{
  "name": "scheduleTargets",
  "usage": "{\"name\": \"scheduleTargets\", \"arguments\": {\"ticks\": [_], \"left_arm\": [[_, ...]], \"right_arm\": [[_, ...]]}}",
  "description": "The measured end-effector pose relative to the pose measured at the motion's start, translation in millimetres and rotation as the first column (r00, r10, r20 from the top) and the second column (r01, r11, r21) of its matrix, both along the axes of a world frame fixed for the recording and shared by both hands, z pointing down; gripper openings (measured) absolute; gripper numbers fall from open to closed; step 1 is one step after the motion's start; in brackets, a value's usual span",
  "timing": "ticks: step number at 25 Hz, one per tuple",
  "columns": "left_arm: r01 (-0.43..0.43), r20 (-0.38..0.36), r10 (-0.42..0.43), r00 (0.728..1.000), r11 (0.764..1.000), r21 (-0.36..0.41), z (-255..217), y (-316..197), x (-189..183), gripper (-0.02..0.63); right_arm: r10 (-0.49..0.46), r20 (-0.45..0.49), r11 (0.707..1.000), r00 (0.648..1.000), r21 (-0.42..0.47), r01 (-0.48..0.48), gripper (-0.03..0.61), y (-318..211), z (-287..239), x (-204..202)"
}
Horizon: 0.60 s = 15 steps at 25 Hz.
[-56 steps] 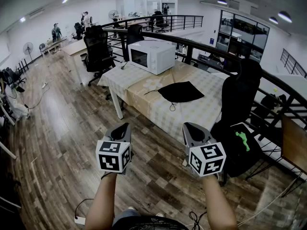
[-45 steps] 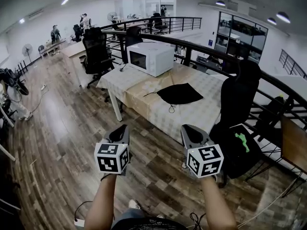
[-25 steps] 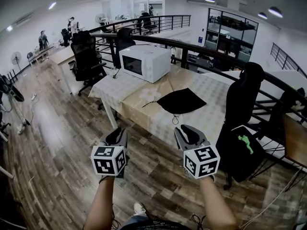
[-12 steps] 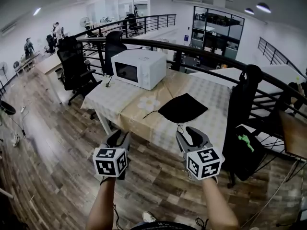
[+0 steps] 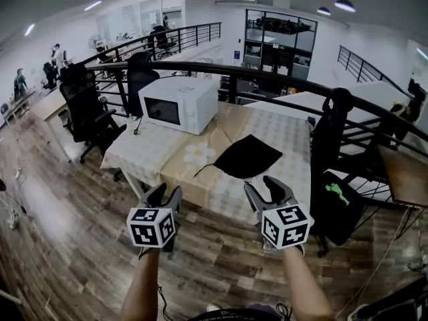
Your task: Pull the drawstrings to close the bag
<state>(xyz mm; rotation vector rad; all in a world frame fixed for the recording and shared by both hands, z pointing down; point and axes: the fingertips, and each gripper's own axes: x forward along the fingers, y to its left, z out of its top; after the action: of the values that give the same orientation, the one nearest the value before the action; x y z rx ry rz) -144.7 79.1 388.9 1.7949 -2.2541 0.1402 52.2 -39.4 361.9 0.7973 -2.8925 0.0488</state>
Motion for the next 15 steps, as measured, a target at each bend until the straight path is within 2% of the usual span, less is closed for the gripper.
{"name": "scheduleTargets", "arguments": {"ticks": [15], "left_arm": [[-0.068,0.012,0.068,0.998,0.998,0.004,4.6,-30.9,-10.2,0.176]], "right_arm": [[0.062,0.013,0.998,0.998,-0.016,-0.062,0.209,-22.6,3.4,-9.6]]}}
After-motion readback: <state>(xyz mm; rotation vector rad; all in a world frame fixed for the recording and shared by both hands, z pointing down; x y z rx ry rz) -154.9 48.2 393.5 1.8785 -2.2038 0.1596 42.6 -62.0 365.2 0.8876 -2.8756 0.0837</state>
